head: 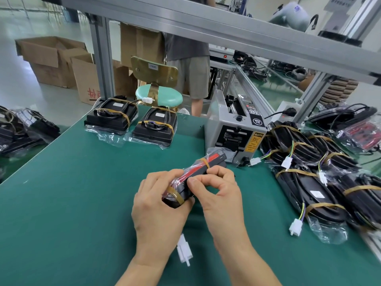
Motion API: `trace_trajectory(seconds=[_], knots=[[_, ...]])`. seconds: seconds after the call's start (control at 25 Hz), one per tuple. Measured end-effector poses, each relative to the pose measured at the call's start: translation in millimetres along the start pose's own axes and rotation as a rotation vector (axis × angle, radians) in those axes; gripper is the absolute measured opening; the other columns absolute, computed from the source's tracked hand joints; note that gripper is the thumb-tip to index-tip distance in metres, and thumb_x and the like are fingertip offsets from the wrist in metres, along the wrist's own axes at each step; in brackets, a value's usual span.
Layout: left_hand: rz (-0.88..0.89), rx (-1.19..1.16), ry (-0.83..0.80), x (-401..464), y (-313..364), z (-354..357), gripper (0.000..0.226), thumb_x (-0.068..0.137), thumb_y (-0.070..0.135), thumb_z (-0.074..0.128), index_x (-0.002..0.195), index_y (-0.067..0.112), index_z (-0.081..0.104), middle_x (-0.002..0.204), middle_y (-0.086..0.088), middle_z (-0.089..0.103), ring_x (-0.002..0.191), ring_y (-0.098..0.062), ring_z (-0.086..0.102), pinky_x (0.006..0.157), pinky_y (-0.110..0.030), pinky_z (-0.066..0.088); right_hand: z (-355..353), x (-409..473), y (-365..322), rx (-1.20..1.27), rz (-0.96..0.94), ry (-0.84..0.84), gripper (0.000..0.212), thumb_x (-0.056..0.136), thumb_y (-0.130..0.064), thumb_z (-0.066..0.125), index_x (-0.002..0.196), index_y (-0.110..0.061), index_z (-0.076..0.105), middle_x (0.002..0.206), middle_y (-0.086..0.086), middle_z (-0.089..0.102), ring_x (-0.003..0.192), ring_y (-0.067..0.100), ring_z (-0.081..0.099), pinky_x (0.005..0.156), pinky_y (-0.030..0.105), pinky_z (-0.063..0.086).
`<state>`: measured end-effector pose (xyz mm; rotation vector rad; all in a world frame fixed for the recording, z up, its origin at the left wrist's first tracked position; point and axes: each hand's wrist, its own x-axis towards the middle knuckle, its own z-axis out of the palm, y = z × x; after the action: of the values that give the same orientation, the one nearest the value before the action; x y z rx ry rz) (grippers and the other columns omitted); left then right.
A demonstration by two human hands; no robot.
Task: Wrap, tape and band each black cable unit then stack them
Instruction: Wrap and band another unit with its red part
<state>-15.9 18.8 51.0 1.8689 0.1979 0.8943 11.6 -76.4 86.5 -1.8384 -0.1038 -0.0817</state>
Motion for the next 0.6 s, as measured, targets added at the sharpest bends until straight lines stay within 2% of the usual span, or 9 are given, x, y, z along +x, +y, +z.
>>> trace_trajectory(seconds=[0.28,0.6], knots=[[-0.011,-0.010,0.006,1.2,-0.8,0.1,0.051,0.056,0.004,0.085,0.101,0.024,0.070,0.096,0.012,0.062,0.090,-0.021,0.062,0.077,-0.045,0.051,6.5,-3.4,4.2,0.026,-0.003,0.079,0.010,0.075,-0.029,0.073,0.068,-0.035,0.072,0.093,-0.027,0.048,0.108,0.006,0.049,0.103,0.044,0.035],[0.001,0.004,-0.007,0.1,-0.9,-0.1,0.054,0.054,0.005,0.087,0.102,0.024,0.070,0.098,0.013,0.062,0.093,-0.020,0.062,0.078,-0.044,0.051,4.9,-0.8,4.5,0.036,-0.071,0.049,0.014,0.078,-0.025,0.072,0.065,-0.030,0.070,0.087,-0.023,0.050,0.105,0.008,0.050,0.102,0.050,0.035]])
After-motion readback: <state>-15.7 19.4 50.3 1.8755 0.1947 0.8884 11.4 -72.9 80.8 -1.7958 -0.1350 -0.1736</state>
